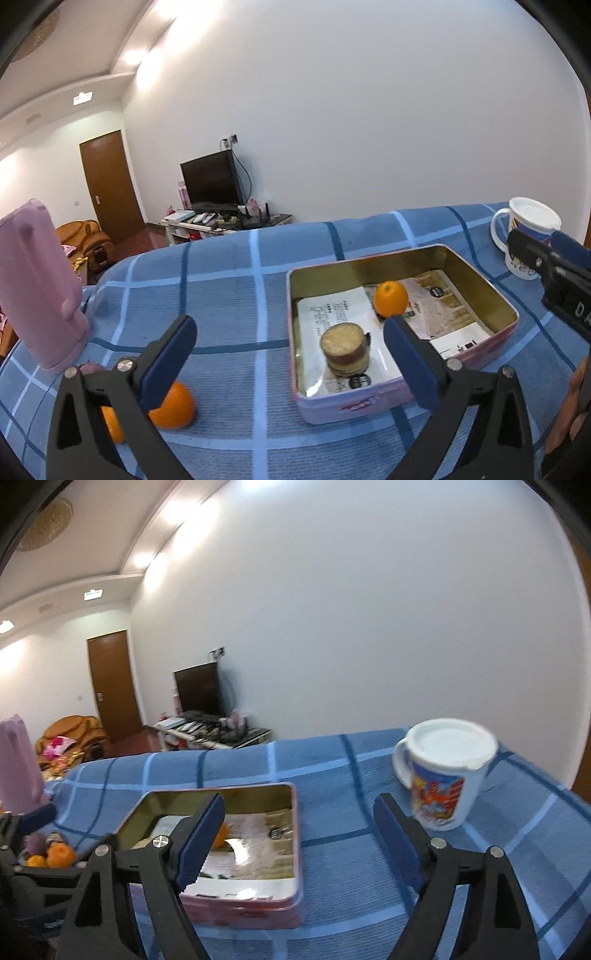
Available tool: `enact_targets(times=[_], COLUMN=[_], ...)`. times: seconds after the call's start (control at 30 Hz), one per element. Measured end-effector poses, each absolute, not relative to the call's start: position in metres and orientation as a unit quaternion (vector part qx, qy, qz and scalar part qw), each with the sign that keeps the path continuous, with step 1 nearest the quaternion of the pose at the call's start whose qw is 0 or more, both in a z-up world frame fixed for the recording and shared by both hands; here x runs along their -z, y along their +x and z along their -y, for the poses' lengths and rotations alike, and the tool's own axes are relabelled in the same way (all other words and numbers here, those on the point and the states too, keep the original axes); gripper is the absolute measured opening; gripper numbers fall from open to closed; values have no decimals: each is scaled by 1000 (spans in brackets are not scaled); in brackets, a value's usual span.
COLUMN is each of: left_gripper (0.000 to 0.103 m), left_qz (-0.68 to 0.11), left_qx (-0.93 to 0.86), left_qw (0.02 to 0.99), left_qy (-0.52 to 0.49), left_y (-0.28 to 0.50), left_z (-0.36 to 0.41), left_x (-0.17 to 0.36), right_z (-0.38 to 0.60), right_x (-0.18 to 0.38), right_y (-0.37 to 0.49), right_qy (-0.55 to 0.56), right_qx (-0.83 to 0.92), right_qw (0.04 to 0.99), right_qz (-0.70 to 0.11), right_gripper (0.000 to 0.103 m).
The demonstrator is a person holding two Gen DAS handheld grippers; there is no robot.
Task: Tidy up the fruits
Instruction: 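Lower the orange into the pink tin and open the right tool, then move both tools back toward the fruit cluster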
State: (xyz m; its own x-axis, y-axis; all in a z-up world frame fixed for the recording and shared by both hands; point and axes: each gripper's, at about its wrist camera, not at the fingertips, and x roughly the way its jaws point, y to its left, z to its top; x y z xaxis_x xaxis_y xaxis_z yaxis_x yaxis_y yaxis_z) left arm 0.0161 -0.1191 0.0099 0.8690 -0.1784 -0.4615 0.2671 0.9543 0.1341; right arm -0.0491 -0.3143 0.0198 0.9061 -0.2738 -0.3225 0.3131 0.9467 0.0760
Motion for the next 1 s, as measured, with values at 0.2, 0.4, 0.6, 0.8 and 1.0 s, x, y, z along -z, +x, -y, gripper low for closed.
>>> enact_targets(times=[0.2, 0.4, 0.6, 0.8, 1.0], left_gripper=[103, 103, 103, 103, 103], left_qz=[-229, -230, -230, -233, -236], left_qx=[97, 85, 79, 81, 80], left_qw=[963, 965, 966, 965, 964], left_qy=[100, 96, 88, 92, 91], left_y=[16, 13, 12, 8, 7], left_z=[103, 89, 78, 70, 61], left_x=[-6, -4, -4, -3, -3], right_z=[318, 319, 308, 298, 280], right_x=[-18, -17, -18, -18, -16], right_y=[-53, -59, -62, -61, -58], right_qy=[71, 81, 65, 61, 70], right_qx=[157, 170, 181, 185, 166], right_qw=[973, 972, 971, 970, 971], right_qz=[-153, -143, -140, -143, -156], right_gripper=[84, 84, 84, 84, 84])
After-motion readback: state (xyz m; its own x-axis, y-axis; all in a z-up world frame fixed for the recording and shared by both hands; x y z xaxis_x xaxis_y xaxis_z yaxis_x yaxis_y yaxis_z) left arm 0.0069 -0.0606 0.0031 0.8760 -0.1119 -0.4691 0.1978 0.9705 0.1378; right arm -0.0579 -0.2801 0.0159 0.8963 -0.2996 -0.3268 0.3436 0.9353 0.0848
